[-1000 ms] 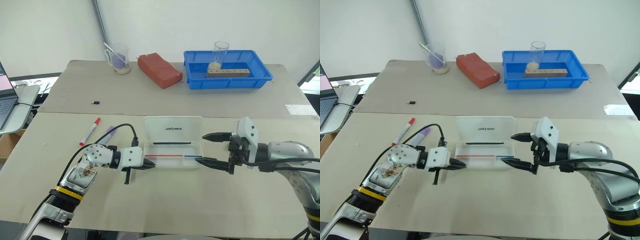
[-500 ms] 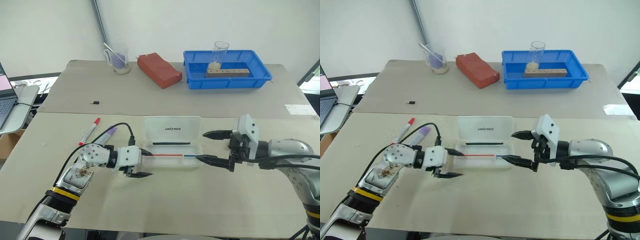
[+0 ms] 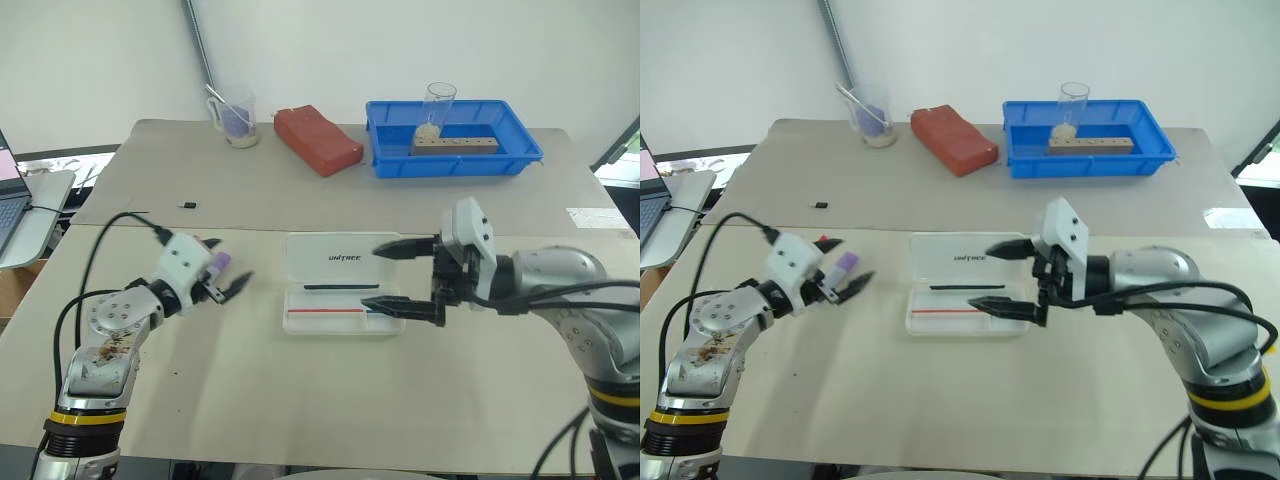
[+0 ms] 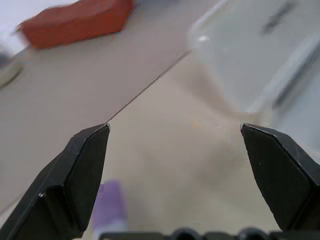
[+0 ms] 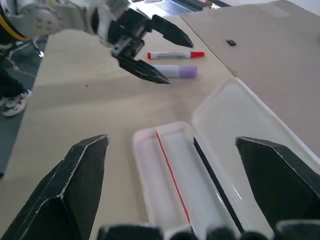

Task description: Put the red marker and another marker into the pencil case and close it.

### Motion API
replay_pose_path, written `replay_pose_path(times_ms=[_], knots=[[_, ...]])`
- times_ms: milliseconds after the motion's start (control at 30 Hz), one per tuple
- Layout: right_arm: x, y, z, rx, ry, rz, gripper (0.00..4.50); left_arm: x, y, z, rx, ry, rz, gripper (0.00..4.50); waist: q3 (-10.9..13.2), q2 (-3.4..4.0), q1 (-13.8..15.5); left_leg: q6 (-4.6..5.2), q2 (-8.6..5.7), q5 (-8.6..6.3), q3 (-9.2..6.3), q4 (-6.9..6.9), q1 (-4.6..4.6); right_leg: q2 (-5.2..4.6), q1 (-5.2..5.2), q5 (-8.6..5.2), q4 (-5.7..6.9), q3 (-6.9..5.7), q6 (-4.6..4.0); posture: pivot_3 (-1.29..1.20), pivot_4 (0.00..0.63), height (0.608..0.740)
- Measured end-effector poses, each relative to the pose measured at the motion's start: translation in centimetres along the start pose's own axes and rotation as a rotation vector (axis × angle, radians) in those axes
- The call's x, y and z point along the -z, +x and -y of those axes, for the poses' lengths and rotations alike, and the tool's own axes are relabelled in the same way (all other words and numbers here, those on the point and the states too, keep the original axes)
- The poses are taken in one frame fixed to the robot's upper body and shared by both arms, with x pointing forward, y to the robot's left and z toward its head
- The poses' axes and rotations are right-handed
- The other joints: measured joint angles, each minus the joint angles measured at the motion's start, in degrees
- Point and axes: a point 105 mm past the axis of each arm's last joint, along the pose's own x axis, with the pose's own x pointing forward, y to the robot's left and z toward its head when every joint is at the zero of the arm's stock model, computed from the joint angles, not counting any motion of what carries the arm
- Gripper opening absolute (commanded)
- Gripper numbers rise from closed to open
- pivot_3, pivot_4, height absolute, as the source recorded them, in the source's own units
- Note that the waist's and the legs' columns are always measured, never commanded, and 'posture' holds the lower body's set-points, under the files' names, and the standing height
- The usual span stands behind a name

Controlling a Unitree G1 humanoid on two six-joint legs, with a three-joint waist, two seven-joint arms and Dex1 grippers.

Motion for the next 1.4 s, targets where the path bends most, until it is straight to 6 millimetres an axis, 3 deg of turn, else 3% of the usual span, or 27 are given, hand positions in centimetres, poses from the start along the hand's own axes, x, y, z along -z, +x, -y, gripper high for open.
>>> replay_pose_path(times_ms=[100,233,400,700,833,933,1167,1200,1400], knots=[[-2.3,0.9,-0.1,-0.036,-0.041,0.039,4.50,1.4,-1.4,-3.3,-0.204,-0.132,-0.065,4.45,-0.02,-0.10,-0.02,0.00,0.01,0.00,-0.09,-0.01,0.05,0.02,0.01,0.00,0.01,-0.06,0.00,0.00,0.150,0.740],[-3.1,1.6,-0.1,-0.056,-0.038,0.060,4.50,3.5,-3.4,-6.5,-0.365,-0.228,-0.158,4.45,-0.03,-0.15,0.29,-0.01,-0.02,0.00,-0.10,-0.01,0.05,-0.08,-0.11,0.01,-0.04,-0.17,-0.02,0.00,0.150,0.740],[-3.5,2.1,-0.5,-0.098,-0.043,0.058,4.50,5.3,-3.5,-6.7,-0.325,-0.315,-0.223,4.45,-0.03,-0.17,0.25,-0.02,0.02,-0.01,-0.11,-0.04,0.05,-0.18,-0.12,0.03,-0.04,-0.17,-0.06,0.00,0.150,0.740],[-4.8,2.5,-0.8,-0.124,-0.066,0.102,4.50,6.4,-2.4,-8.8,-0.322,-0.332,-0.235,4.45,-0.08,-0.24,0.00,-0.01,0.02,-0.01,-0.18,-0.27,0.02,-0.11,-0.16,0.13,-0.02,-0.13,-0.22,0.00,0.150,0.740],[-6.2,2.8,-0.9,-0.125,-0.085,0.143,4.50,7.7,-2.3,-8.5,-0.290,-0.371,-0.275,4.45,-0.08,-0.25,-0.12,-0.01,0.03,-0.01,-0.16,-0.31,0.05,-0.11,-0.18,0.13,0.00,-0.14,-0.22,0.00,0.150,0.740],[-6.7,2.9,-0.7,-0.112,-0.093,0.148,4.50,8.5,-2.2,-8.1,-0.264,-0.406,-0.295,3.62,-0.09,-0.27,-0.12,-0.01,0.05,-0.01,-0.17,-0.31,0.03,-0.12,-0.20,0.13,0.01,-0.14,-0.23,0.00,0.150,0.740],[-7.6,3.0,-0.6,-0.105,-0.095,0.159,4.50,8.9,-2.3,-7.9,-0.248,-0.423,-0.303,0.41,-0.10,-0.29,0.00,-0.01,0.13,-0.01,-0.22,-0.32,0.03,-0.17,-0.20,0.15,0.01,-0.15,-0.25,0.00,0.150,0.740],[-7.7,3.0,-0.7,-0.105,-0.098,0.161,4.50,8.9,-2.3,-7.9,-0.249,-0.422,-0.304,0.17,-0.11,-0.30,0.00,-0.01,0.13,-0.01,-0.24,-0.33,0.03,-0.17,-0.20,0.15,0.00,-0.15,-0.25,0.00,0.150,0.740],[-7.6,3.0,-0.4,-0.099,-0.090,0.158,4.50,8.9,-2.5,-8.6,-0.287,-0.412,-0.308,0.18,-0.11,-0.30,-0.01,-0.01,0.15,-0.01,-0.26,-0.34,0.02,-0.17,-0.21,0.15,0.00,-0.15,-0.25,0.00,0.150,0.740]])
